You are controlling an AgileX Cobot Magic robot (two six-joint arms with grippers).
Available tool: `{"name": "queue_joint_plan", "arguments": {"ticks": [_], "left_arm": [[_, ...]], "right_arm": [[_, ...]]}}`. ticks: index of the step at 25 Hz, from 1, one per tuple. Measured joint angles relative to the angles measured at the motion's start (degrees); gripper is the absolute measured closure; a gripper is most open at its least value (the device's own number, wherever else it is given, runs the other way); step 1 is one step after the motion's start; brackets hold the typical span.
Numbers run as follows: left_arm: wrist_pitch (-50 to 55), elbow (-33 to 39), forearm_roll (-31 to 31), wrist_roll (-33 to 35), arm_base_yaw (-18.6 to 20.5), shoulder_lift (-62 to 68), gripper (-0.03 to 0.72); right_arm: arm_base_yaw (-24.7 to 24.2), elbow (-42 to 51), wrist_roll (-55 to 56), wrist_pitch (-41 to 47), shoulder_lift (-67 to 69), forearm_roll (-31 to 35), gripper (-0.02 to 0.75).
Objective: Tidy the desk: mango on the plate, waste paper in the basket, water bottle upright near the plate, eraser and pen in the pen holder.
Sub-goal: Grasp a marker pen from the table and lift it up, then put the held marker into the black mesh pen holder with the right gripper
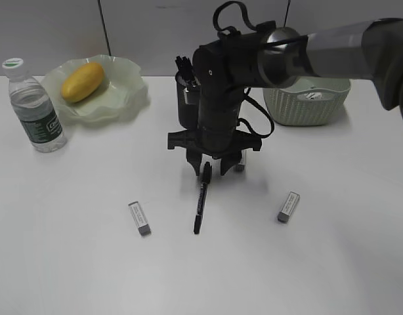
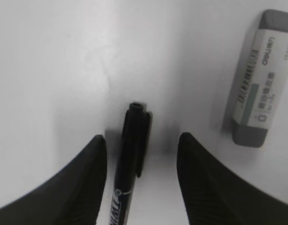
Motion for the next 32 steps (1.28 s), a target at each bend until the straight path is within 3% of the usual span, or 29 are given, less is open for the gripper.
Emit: {"name": "queue_joint_plan", "arguments": {"ticks": [6, 15, 26, 32], "left_arm": [[0.0, 0.0, 0.0, 0.0, 0.0, 0.0, 0.302], [0.0, 0.0, 0.0, 0.0, 0.0, 0.0, 0.308], [0.0, 0.0, 0.0, 0.0, 0.0, 0.0, 0.308], [0.0, 0.0, 0.0, 0.0, 0.0, 0.0, 0.308]], "right_arm": [[0.0, -0.1, 0.1, 0.1, 1.0, 0.1, 0.357], [0.0, -0.8, -0.3, 0.1, 1.5, 1.4, 0.589], [0.0, -11.0, -11.0, 2.0, 0.3, 1.0, 0.593], [0.0, -20.5, -12.4, -3.6, -3.4, -9.8, 0.593]]}}
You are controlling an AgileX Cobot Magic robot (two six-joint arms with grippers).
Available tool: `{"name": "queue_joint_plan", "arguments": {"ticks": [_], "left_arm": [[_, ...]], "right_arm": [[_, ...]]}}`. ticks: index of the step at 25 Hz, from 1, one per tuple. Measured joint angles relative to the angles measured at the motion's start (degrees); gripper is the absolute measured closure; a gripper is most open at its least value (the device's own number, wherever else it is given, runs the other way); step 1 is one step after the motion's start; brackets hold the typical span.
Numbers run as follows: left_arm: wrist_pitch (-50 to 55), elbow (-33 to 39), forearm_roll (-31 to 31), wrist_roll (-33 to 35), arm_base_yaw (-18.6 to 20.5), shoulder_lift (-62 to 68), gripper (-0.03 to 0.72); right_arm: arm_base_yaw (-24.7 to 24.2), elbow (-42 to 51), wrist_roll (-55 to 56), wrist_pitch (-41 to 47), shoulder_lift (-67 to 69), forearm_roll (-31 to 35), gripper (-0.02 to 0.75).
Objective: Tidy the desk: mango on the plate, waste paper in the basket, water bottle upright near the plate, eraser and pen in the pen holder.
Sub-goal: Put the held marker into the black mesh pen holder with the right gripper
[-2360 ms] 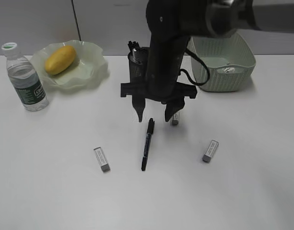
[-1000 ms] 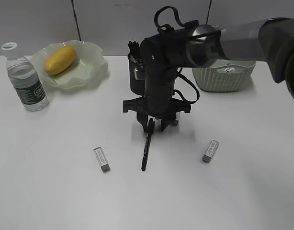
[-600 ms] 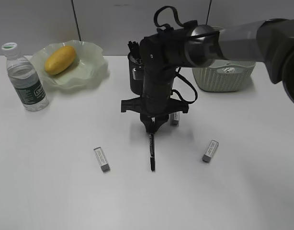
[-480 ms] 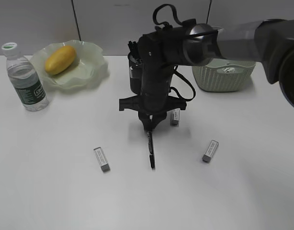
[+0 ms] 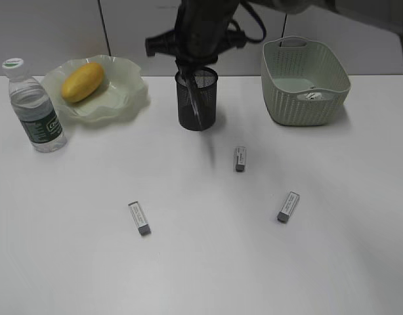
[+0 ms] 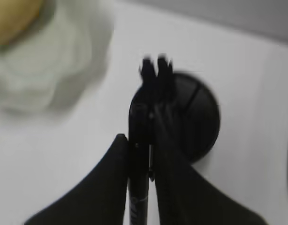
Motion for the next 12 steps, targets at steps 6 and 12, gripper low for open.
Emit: {"name": "queue_joint_plan", "arguments": {"ticks": [6, 12], "left_arm": [[0.0, 0.0, 0.0, 0.0, 0.0, 0.0, 0.309], [0.0, 0.0, 0.0, 0.0, 0.0, 0.0, 0.312]], "right_arm": [[0.0, -1.9, 8.5, -10.1, -0.9, -18.1, 0.593], [-0.1, -1.9, 21.4, -17.5, 2.5, -34.0, 0.593]]}}
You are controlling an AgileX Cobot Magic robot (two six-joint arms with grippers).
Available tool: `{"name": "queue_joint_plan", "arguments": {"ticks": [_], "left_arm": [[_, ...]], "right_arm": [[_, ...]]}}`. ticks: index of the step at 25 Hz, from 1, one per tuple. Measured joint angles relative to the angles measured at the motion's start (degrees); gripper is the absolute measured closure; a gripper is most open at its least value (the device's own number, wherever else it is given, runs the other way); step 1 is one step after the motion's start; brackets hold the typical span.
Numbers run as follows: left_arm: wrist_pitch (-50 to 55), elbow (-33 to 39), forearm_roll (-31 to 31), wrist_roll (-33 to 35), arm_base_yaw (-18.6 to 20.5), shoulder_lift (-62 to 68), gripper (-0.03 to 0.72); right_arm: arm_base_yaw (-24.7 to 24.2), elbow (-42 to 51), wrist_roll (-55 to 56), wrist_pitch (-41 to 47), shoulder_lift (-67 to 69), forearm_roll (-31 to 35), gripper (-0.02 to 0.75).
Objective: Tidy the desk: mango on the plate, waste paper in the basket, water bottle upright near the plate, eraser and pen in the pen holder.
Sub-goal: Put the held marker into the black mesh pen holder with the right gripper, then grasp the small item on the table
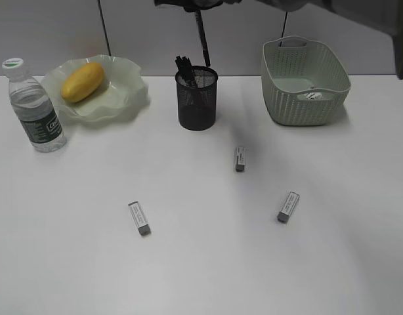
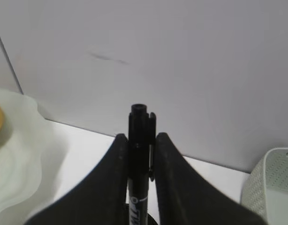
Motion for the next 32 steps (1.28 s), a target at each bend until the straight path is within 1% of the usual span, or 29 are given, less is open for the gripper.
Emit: {"name": "queue_joint_plan", "arguments": {"ticks": [5, 11, 13, 14, 18, 20, 21, 23, 25, 27, 30, 32], "left_arm": [[0.0, 0.0, 0.0, 0.0, 0.0, 0.0, 0.312], [0.0, 0.0, 0.0, 0.0, 0.0, 0.0, 0.317], [0.0, 0.0, 0.0, 0.0, 0.0, 0.0, 0.319], [0.0, 0.0, 0.0, 0.0, 0.0, 0.0, 0.319], [0.0, 0.0, 0.0, 0.0, 0.0, 0.0, 0.322], [0.0, 0.0, 0.0, 0.0, 0.0, 0.0, 0.323], [0.0, 0.0, 0.0, 0.0, 0.0, 0.0, 0.323], [0.0, 0.0, 0.0, 0.0, 0.0, 0.0, 0.323], [0.0, 0.0, 0.0, 0.0, 0.0, 0.0, 0.323], [0.0, 0.0, 0.0, 0.0, 0.0, 0.0, 0.323], [0.0, 0.0, 0.0, 0.0, 0.0, 0.0, 0.323], [0.0, 0.0, 0.0, 0.0, 0.0, 0.0, 0.323]], "right_arm": [[0.0, 0.1, 9.0, -2.7, 4.0, -7.3, 0.593], [0.0, 0.1, 11.5, -2.2, 5.9, -8.1, 0.594], [0.0, 0.1, 11.5, -2.2, 5.9, -8.1, 0.573], [0.0, 0.1, 11.6, -2.2, 5.9, -8.1, 0.547], [0.0, 0.1, 11.6, -1.9, 6.1, -7.1, 0.363], [0.0, 0.1, 11.1, -1.8, 6.1, -6.3, 0.31], [0.0, 0.1, 10.5, -1.5, 6.1, -5.6, 0.297], [0.0, 0.1, 8.0, -0.1, 5.7, -3.4, 0.283], [0.0, 0.1, 3.0, 1.8, 4.7, 0.2, 0.279], [0.0, 0.1, -4.5, 4.0, 3.1, 6.8, 0.279], [0.0, 0.1, -19.0, 8.8, -0.1, 19.8, 0.278], [0.0, 0.1, -28.6, 13.7, -2.5, 27.3, 0.278]]}}
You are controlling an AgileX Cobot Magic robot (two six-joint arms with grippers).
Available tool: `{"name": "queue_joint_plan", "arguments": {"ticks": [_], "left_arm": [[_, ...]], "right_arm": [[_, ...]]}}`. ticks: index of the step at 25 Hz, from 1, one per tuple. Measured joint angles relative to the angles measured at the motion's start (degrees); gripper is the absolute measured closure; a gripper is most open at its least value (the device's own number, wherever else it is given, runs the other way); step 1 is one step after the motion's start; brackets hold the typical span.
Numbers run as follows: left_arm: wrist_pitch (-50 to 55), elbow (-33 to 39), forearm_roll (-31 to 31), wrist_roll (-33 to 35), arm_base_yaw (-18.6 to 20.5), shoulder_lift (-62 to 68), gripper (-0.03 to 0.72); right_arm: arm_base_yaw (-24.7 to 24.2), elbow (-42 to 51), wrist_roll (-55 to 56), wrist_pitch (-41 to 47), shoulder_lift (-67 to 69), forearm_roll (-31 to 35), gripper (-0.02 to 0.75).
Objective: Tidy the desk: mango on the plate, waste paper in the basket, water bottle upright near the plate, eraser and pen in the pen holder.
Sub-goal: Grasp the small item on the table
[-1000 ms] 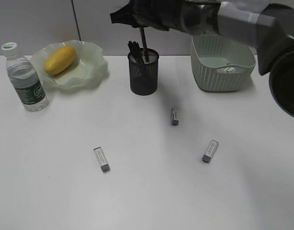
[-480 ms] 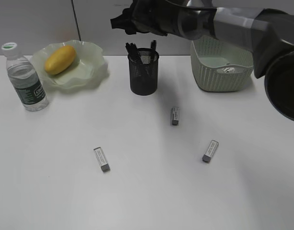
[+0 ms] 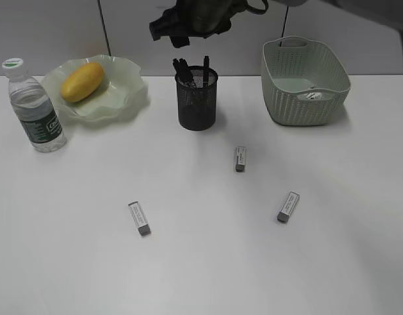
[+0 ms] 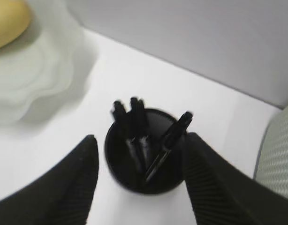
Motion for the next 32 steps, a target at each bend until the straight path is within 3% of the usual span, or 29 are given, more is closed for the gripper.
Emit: {"name": "queue_joint_plan", "arguments": {"ticks": [6, 11, 21, 27, 32], "left_arm": [[0.0, 0.0, 0.0, 0.0, 0.0, 0.0, 0.324], [0.0, 0.0, 0.0, 0.0, 0.0, 0.0, 0.324], [0.0, 0.0, 0.0, 0.0, 0.0, 0.0, 0.324], [0.0, 0.0, 0.0, 0.0, 0.0, 0.0, 0.324], [0.0, 0.0, 0.0, 0.0, 0.0, 0.0, 0.324]], "right_arm": [[-3.0, 2.0, -14.0, 11.8, -8.3, 16.9, 0.276], [-10.6, 14.3, -19.9, 16.4, -19.9, 24.6, 0.276], [-24.6, 57.6, -23.2, 3.4, -58.0, 25.7, 0.277], [-25.8, 77.5, -20.5, -1.7, -82.4, 25.6, 0.277], [-25.9, 86.1, -14.4, -0.9, -99.8, 21.4, 0.277]]}}
